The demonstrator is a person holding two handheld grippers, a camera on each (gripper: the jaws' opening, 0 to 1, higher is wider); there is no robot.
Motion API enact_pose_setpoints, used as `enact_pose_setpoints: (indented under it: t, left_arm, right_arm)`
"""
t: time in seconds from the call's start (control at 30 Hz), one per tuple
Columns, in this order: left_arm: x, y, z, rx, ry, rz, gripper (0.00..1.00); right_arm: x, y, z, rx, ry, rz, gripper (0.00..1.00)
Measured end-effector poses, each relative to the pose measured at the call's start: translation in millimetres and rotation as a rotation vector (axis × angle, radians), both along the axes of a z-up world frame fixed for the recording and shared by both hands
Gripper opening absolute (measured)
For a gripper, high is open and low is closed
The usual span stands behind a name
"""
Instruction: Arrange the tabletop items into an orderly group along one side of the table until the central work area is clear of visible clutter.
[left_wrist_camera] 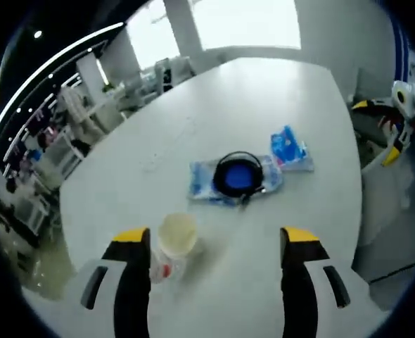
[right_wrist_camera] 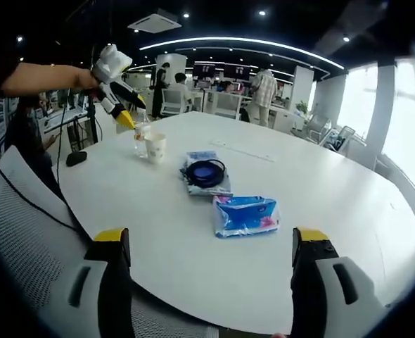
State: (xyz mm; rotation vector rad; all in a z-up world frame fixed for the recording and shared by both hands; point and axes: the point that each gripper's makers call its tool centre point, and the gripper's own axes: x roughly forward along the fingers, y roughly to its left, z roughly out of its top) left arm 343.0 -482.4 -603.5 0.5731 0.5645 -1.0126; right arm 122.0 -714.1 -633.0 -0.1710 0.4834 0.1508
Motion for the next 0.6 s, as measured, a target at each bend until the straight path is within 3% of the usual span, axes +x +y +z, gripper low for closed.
enact_pose_setpoints:
  t: [0.17, 0.3, 0.4, 0.6]
  left_arm:
    - [-16.3, 7.1, 8.2, -0.118, 0.016, 0.052, 0.73]
    - [-26.4, 13.1, 10.6, -0.178, 0.008, 0.092, 0.81]
    - [-35.0, 12.6, 15.0, -0.237, -0.026, 0.084, 0.85]
    - [-55.9, 17.9, 21.1, -0.288, -0.084, 0.087, 0.97]
  right_arm:
    - [1.1, -6.2, 2.1, 0.054, -0.011, -0.042, 0.95]
    - [0.8, -4.4, 1.0, 0.052, -0.006, -0.038, 0.95]
    - [0.5, -2.9, 0.1, 0.046, -0.002, -0.028, 0.95]
    - [0.1, -2.7, -0.4, 0.036, 0.001, -0.022, 0.95]
